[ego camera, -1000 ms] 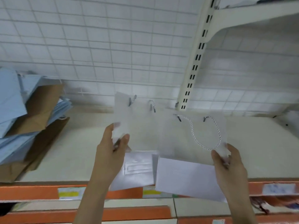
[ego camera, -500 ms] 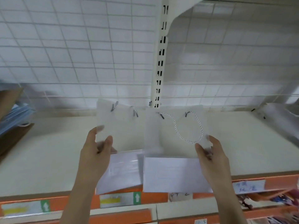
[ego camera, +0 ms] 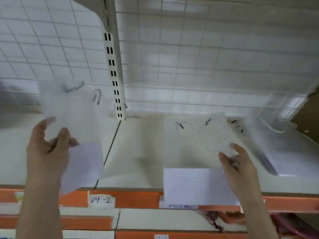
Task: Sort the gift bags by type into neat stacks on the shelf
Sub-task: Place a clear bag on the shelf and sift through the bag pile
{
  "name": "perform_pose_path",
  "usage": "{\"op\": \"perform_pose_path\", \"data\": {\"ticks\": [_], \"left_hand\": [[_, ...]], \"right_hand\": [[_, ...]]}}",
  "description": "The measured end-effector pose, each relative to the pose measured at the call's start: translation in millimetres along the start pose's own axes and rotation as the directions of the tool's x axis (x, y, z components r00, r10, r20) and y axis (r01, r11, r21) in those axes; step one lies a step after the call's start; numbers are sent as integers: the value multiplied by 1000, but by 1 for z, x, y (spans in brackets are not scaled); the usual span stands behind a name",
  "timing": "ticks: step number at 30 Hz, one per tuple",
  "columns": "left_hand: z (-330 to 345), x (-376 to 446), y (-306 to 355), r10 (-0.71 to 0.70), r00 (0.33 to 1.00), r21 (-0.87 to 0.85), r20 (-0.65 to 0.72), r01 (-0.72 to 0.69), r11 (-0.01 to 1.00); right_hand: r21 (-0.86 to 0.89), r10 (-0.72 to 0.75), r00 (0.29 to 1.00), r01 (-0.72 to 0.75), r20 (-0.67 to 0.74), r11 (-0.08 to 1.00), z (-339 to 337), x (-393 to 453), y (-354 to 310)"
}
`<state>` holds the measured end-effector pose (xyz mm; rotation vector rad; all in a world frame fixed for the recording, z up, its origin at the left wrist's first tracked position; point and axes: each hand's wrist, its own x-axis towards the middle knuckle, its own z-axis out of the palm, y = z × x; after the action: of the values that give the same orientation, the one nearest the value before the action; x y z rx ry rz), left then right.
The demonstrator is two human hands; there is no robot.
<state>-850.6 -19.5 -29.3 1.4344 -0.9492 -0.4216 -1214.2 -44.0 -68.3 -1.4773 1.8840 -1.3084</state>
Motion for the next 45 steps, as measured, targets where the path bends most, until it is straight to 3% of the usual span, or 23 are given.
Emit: {"op": "perform_pose_path", "data": {"ticks": [2, 5, 11, 21, 25, 32, 37, 41, 45], "left_hand": [[13, -5, 14, 50, 999, -15, -15, -50, 999], [39, -5, 24, 5, 998, -56, -56, -9, 998], [101, -14, 33, 29, 981, -175, 193, 6, 984], [190, -44, 38, -60, 943, -206, 326, 133, 969], [239, -74, 47, -102, 946, -194, 309, 167, 967], [319, -135, 57, -149, 947, -61, 286, 173, 983], [330, -154, 38, -210, 948, 95, 241, 192, 977], [333, -153, 31, -245, 947, 262, 207, 187, 947], [346, -139, 24, -226, 949, 552, 218, 71, 831]], "right_hand": [[19, -15, 1000, 15, 17, 1000, -2, 7, 4], [56, -42, 999, 40, 34, 998, 0, 18, 4], [77, -72, 997, 73, -16, 994, -9, 41, 13], [-30, -51, 993, 48, -105, 998, -79, 77, 57], [-36, -52, 991, 48, -123, 998, -122, 105, 90], [35, 36, 993, -32, -111, 999, -213, 166, 144], [56, 86, 996, -84, -33, 995, -232, 193, 168], [-41, 121, 990, -118, 79, 992, -221, 203, 185], [-187, 116, 992, -103, 56, 977, -211, 210, 198]]}}
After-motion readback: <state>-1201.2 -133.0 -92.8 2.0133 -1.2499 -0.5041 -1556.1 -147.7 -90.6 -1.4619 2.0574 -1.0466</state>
